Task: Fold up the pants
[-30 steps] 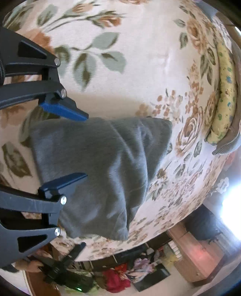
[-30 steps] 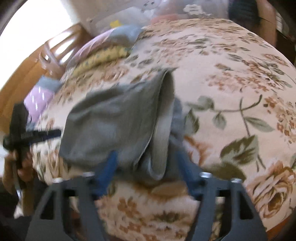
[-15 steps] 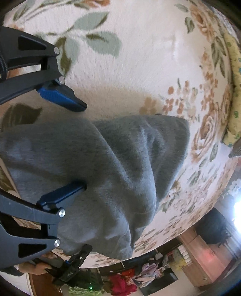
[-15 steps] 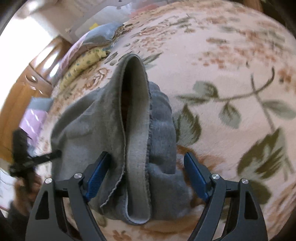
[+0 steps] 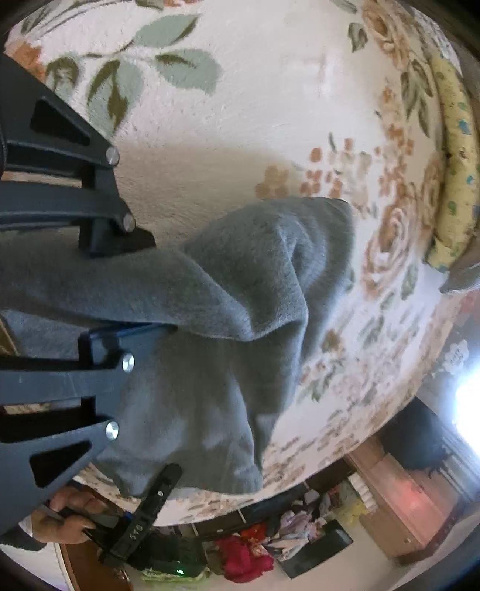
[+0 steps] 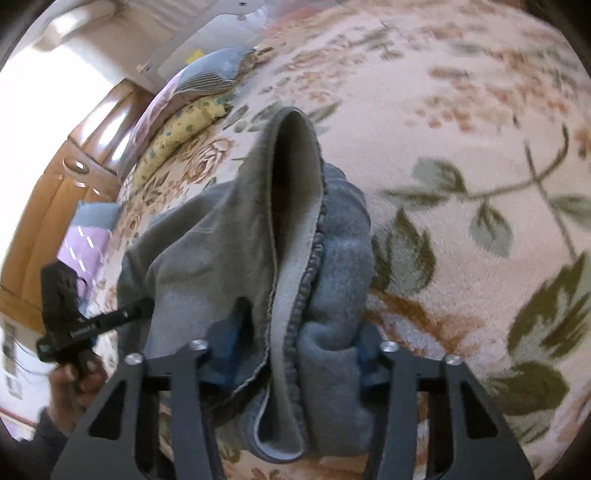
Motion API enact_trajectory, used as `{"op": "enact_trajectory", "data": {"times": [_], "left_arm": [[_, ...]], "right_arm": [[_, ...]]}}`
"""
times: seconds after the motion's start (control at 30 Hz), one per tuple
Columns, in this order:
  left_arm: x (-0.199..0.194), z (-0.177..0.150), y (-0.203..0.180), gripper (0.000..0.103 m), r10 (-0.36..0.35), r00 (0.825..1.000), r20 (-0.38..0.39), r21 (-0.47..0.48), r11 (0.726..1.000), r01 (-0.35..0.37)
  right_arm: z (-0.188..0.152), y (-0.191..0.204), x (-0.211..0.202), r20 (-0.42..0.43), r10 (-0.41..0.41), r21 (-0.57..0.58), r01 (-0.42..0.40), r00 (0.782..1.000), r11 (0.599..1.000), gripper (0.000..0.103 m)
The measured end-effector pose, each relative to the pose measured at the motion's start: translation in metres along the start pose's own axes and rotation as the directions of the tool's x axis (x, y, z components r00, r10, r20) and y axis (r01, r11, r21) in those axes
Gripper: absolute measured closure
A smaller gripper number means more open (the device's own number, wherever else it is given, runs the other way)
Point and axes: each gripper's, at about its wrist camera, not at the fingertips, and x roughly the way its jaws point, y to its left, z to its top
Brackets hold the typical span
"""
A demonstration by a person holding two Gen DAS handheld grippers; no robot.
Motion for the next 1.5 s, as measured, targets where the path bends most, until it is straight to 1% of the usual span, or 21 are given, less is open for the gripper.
{"op": "enact_trajectory", "data": {"times": [0.03,0.07,0.17,0.33,0.47,0.57,0.67,0.83,1.03,1.17,1.33,1.5], "left_arm": [[-0.004,0.000,-0.001,0.079,0.000,1.000,0.009,0.002,1.000,-0.001],[-0.009,-0.001,-0.003,0.080,0.000,1.000,0.021,0.004,1.000,0.000],[-0.027,-0.002,-0.005,0.081,-0.016,0.998,0.062,0.003,1.000,0.016],[-0.063,-0.001,0.006,0.081,-0.017,0.990,0.138,-0.014,1.000,0.020],[-0.097,0.004,0.026,0.081,0.013,0.979,0.203,-0.039,0.999,-0.006],[-0.114,0.009,0.042,0.081,0.049,0.970,0.237,-0.054,0.998,-0.037],[-0.125,0.015,0.065,0.081,0.084,0.962,0.260,-0.090,0.994,-0.062],[-0.131,0.025,0.096,0.081,0.135,0.953,0.270,-0.126,0.987,-0.104],[-0.127,0.041,0.129,0.081,0.178,0.949,0.260,-0.157,0.978,-0.140],[-0.127,0.053,0.143,0.081,0.199,0.944,0.265,-0.174,0.972,-0.156],[-0.123,0.064,0.152,0.081,0.201,0.941,0.273,-0.177,0.972,-0.157],[-0.103,0.067,0.162,0.081,0.201,0.949,0.241,-0.173,0.971,-0.162]], "right_arm": [[0.000,0.004,-0.005,0.016,-0.009,-0.008,0.009,1.000,1.000,0.066],[0.000,0.007,-0.009,0.026,-0.011,-0.012,0.012,1.000,1.000,0.068],[-0.001,0.018,-0.024,0.061,0.002,-0.023,0.000,0.998,1.000,0.070],[0.005,0.046,-0.034,0.079,0.052,-0.078,-0.046,0.995,0.996,0.071],[0.013,0.076,-0.026,0.082,0.106,-0.126,-0.095,0.991,0.988,0.071],[0.021,0.102,-0.011,0.071,0.142,-0.156,-0.130,0.987,0.979,0.071],[0.029,0.124,0.009,0.055,0.173,-0.172,-0.162,0.983,0.972,0.071],[0.047,0.158,0.047,0.025,0.196,-0.208,-0.187,0.980,0.960,0.071],[0.061,0.185,0.087,-0.012,0.194,-0.221,-0.192,0.981,0.956,0.071],[0.072,0.199,0.104,-0.021,0.190,-0.231,-0.190,0.982,0.954,0.071],[0.080,0.207,0.115,-0.024,0.184,-0.245,-0.184,0.983,0.952,0.071],[0.084,0.201,0.133,-0.048,0.164,-0.230,-0.171,0.985,0.958,0.071]]}}
